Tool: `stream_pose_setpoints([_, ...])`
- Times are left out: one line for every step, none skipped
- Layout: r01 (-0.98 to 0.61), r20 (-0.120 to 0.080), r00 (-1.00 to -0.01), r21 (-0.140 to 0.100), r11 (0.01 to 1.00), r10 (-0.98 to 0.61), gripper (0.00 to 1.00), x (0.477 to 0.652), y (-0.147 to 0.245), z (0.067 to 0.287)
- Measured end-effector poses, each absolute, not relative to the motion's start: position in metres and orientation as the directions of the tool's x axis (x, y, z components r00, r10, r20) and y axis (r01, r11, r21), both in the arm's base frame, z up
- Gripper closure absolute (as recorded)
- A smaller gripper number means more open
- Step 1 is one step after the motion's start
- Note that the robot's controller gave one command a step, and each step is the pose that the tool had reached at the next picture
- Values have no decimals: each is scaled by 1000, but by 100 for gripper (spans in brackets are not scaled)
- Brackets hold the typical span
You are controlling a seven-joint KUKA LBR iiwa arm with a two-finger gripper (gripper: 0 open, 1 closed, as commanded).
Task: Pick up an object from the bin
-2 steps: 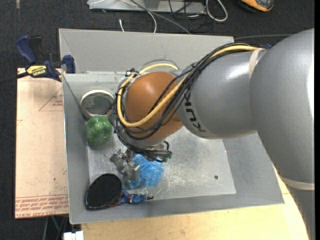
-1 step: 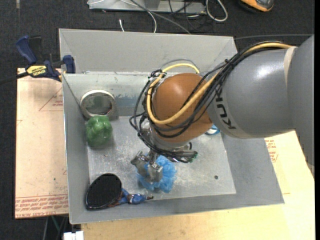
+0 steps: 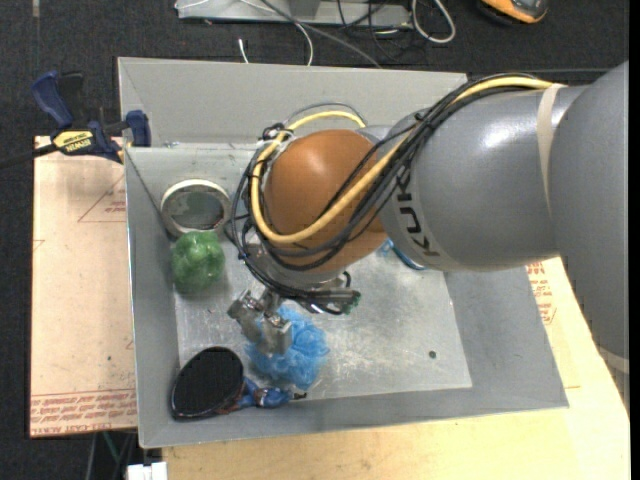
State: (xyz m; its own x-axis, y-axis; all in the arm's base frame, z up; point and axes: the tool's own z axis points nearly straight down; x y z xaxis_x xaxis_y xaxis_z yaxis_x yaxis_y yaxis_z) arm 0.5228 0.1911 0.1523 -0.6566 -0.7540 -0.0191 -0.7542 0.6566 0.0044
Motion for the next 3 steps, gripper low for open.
stream_pose_setpoints([-767, -5, -642, 7, 642, -767, 100, 512, 167, 145])
stream_pose_setpoints([-856, -19, -516, 3, 516, -856, 100, 518, 178, 141])
stream_pose_setpoints([-836, -16, -549, 5, 549, -836, 100, 514, 172, 133])
